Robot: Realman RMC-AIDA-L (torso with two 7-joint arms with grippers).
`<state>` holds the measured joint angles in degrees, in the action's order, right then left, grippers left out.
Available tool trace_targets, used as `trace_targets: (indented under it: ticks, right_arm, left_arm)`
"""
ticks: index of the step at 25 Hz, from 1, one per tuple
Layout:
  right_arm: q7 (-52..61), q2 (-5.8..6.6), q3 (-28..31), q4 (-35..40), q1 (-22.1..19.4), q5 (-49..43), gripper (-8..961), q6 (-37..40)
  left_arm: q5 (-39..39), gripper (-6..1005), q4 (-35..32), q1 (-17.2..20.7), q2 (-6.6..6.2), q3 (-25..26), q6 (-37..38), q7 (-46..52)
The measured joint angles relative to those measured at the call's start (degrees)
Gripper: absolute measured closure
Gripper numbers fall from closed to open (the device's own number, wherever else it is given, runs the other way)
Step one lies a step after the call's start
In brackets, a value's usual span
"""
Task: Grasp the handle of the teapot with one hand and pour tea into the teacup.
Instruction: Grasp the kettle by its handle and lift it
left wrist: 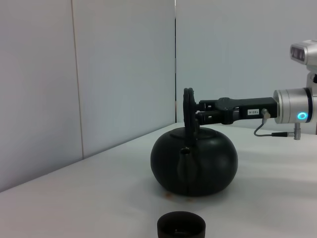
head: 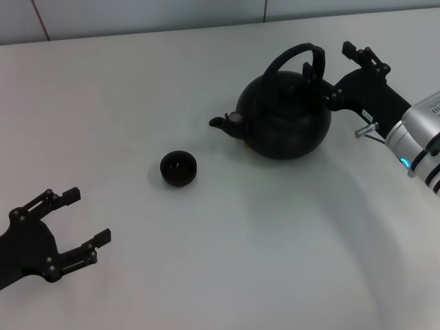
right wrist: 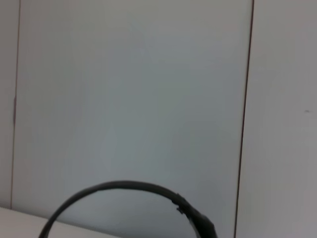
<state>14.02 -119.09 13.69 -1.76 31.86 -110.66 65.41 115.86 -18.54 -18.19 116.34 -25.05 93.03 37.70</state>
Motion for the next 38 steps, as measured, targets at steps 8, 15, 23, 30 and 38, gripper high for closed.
trace_targets:
  ticks: [8, 15, 23, 30, 38]
  right_arm:
    - [0.0, 0.0, -0.1, -0.2, 0.1, 0.0, 186, -0.4]
    - [-0.3, -0.04, -1.1, -0.3, 0.2, -0.1, 318, -0.1]
    - [-0.7, -0.11, -3.7, -0.2, 0.6, -0.1, 558, 0.0]
    - [-2.4, -0.18, -2.9, -0.3, 0.0, 0.4, 809, 3.2]
    - [-0.3, -0.04, -1.5, 0.3, -0.6, 0.5, 873, 7.0]
  left_arm:
    - [0.0, 140, 0.2, 0.0, 0.02, 0.0, 0.0, 0.0]
    - [-0.1, 140, 0.3, 0.2, 0.02, 0.1, 0.1, 0.0]
    - [-0.1, 140, 0.3, 0.3, 0.03, 0.1, 0.2, 0.0]
    - [-0.1, 140, 0.3, 0.3, 0.1, 0.1, 0.3, 0.1]
    - [-0.1, 140, 0.3, 0.3, 0.11, 0.1, 0.4, 0.2]
